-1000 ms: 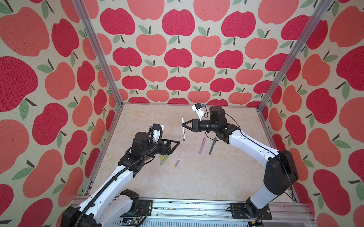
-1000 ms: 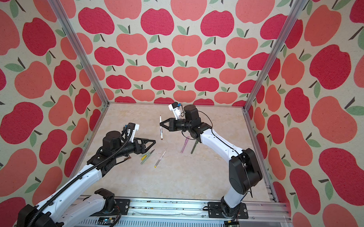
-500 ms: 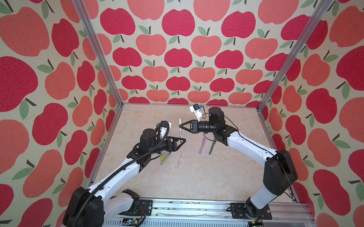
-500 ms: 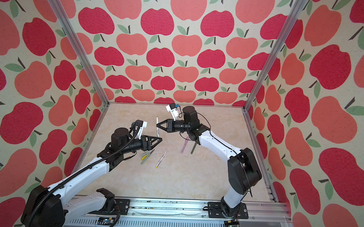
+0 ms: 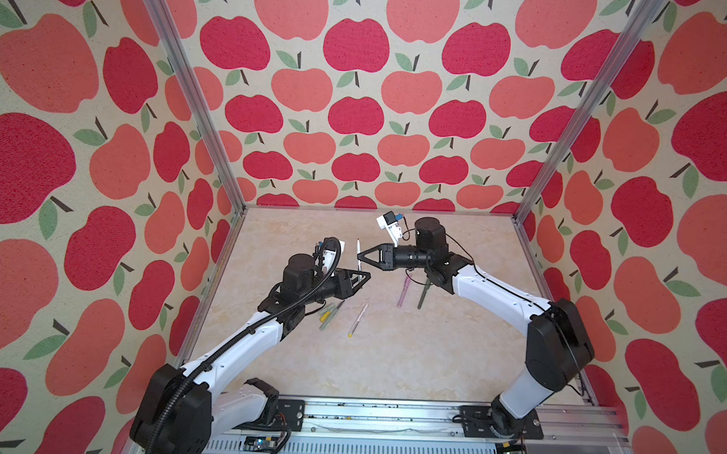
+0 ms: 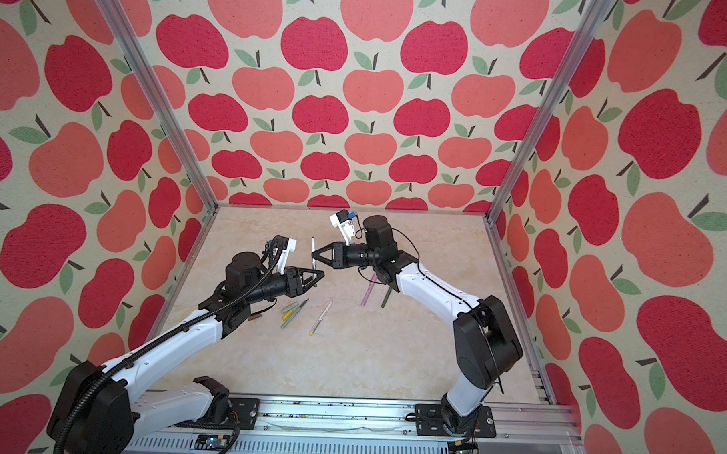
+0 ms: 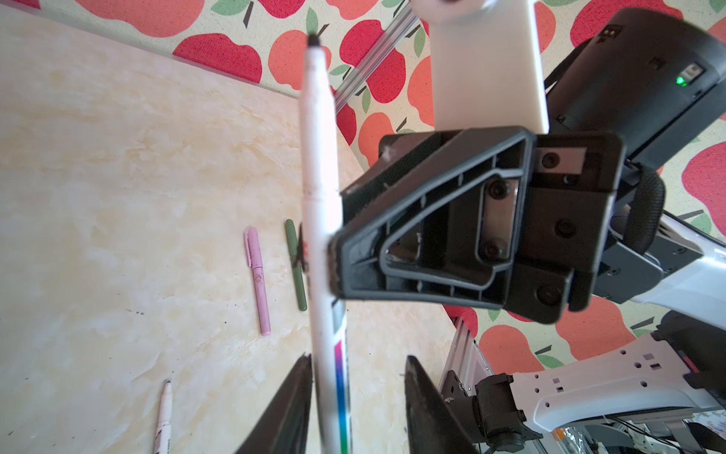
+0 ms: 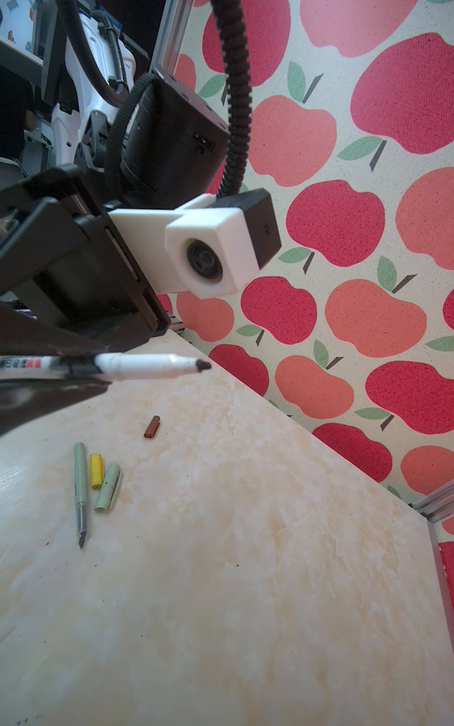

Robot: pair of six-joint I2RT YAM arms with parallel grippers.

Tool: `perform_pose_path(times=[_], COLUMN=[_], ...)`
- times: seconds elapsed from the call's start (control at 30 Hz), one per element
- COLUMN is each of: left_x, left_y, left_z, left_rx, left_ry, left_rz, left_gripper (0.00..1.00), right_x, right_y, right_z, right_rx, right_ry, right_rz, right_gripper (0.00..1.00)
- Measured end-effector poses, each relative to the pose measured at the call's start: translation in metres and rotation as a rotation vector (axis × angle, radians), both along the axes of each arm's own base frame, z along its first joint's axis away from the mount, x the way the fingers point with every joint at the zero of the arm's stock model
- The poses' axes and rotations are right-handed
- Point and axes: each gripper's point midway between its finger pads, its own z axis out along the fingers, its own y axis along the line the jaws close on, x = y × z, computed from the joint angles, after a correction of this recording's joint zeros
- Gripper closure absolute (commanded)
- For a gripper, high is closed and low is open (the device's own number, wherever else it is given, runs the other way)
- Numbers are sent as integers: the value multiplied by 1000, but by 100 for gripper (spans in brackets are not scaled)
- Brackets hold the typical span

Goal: Insert the pens into the pen caps
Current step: 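Raise the white marker upright toward the left gripper while the left gripper approaches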

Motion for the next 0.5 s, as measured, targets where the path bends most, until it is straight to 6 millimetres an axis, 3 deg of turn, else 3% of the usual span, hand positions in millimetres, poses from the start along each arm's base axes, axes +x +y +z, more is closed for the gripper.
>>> perform_pose_path(times=[0.37, 0.5], left_x=[5, 6], left_y=[2, 4], left_z=[-5, -6], left_rx=[11, 26], left_ry=[24, 26], left_rz=[26, 38], left_gripper=[97, 100], right_x=[-3, -3], right_y=[1, 1], right_z=[1, 1], right_rx=[2, 2], right_ry=[-15, -23], right_rz=[7, 6], right_gripper=[95, 89])
